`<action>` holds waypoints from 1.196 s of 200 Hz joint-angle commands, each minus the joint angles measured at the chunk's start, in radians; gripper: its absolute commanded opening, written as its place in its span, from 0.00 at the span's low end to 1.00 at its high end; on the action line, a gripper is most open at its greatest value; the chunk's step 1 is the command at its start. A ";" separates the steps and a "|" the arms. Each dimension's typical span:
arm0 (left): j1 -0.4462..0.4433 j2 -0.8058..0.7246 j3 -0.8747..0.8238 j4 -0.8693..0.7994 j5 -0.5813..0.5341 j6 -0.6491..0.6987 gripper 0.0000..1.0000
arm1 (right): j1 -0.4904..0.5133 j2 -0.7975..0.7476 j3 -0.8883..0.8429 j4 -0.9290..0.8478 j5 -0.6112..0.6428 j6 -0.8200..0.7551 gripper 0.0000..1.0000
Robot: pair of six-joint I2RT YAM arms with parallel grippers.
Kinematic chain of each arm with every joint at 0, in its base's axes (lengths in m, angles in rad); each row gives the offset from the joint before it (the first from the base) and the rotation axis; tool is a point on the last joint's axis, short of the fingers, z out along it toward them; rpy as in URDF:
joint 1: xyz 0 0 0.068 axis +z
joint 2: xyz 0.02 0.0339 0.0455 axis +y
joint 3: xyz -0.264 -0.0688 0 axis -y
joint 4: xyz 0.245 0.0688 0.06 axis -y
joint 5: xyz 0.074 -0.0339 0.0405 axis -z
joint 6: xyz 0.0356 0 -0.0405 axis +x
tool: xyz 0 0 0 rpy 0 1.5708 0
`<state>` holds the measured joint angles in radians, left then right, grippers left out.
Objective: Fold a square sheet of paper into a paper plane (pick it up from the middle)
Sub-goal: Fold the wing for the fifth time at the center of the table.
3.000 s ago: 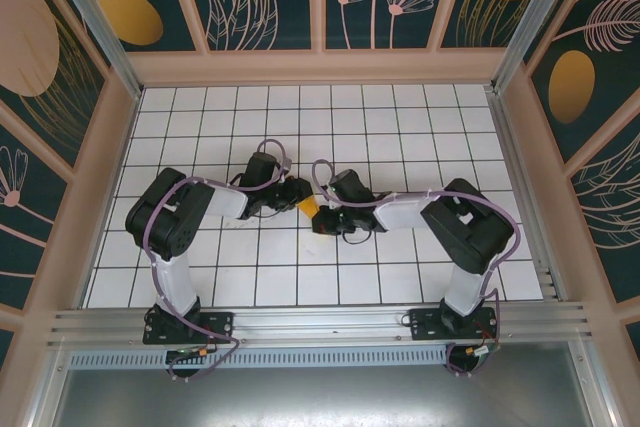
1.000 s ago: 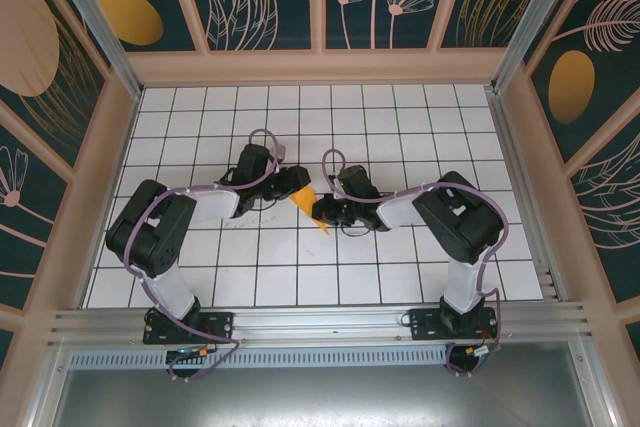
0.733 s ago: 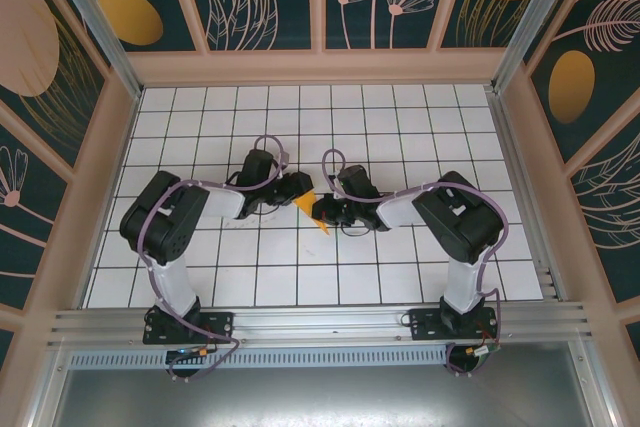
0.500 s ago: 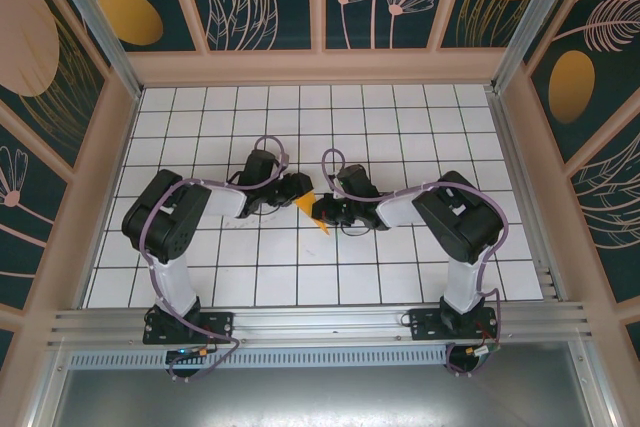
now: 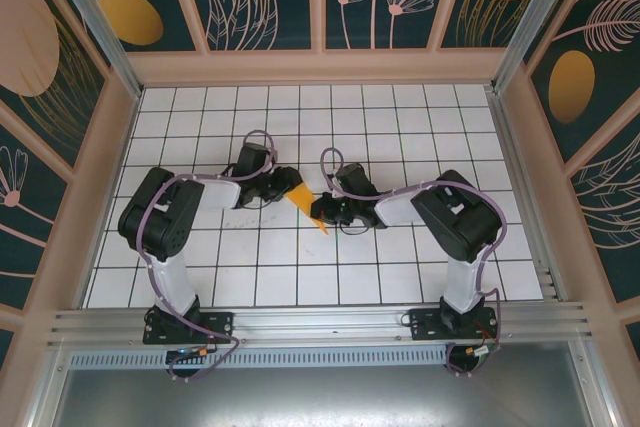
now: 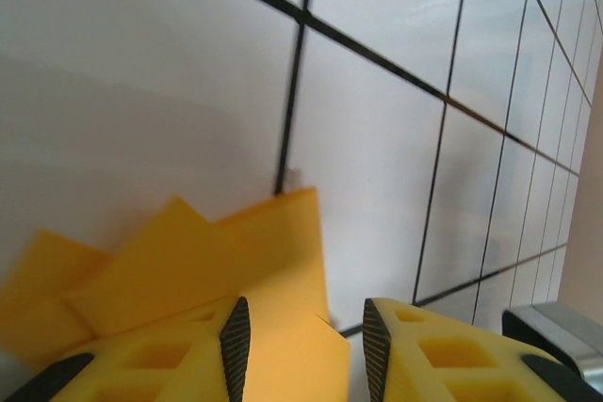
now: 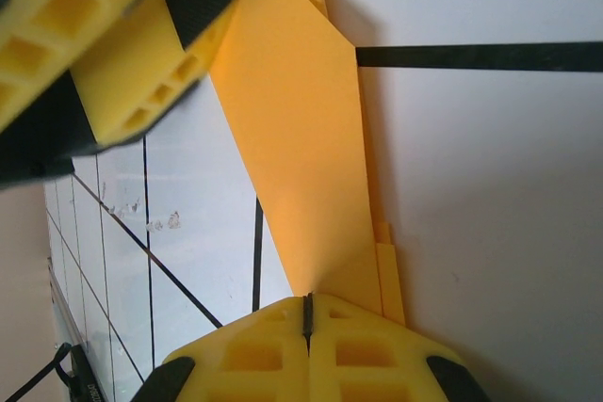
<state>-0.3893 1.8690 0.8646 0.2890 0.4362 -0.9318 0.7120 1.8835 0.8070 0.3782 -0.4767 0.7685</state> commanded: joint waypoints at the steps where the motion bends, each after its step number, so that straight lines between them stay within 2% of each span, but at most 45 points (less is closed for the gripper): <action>1: 0.101 0.035 0.006 -0.117 -0.162 0.065 0.40 | 0.010 0.078 -0.042 -0.194 0.025 -0.009 0.00; 48: 0.163 -0.010 0.078 -0.210 -0.158 0.103 0.41 | 0.021 0.082 -0.026 -0.193 0.014 -0.011 0.00; 80: 0.156 -0.130 0.036 -0.121 -0.041 0.076 0.41 | 0.025 0.086 -0.010 -0.187 0.016 -0.002 0.00; 106: 0.080 -0.178 0.007 -0.032 0.081 0.070 0.37 | 0.029 0.097 -0.002 -0.181 0.018 0.008 0.00; 126: 0.001 -0.125 0.014 0.012 0.121 0.070 0.34 | 0.028 0.098 -0.002 -0.178 0.018 0.013 0.00; 152: -0.016 -0.046 -0.019 0.153 0.187 0.003 0.34 | 0.029 0.096 0.000 -0.177 0.018 0.016 0.00; 170: -0.016 0.000 -0.004 0.121 0.138 0.021 0.33 | 0.029 0.088 -0.001 -0.171 0.011 0.017 0.00; 205: -0.015 0.061 0.045 -0.049 -0.036 0.079 0.32 | 0.029 0.033 0.016 -0.185 0.009 0.005 0.00; 239: -0.014 0.080 0.040 -0.084 -0.085 0.109 0.32 | 0.036 -0.036 0.076 -0.214 0.006 -0.015 0.00</action>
<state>-0.4129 1.9068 0.9028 0.2855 0.4736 -0.8799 0.7235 1.8881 0.8547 0.3103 -0.4793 0.7712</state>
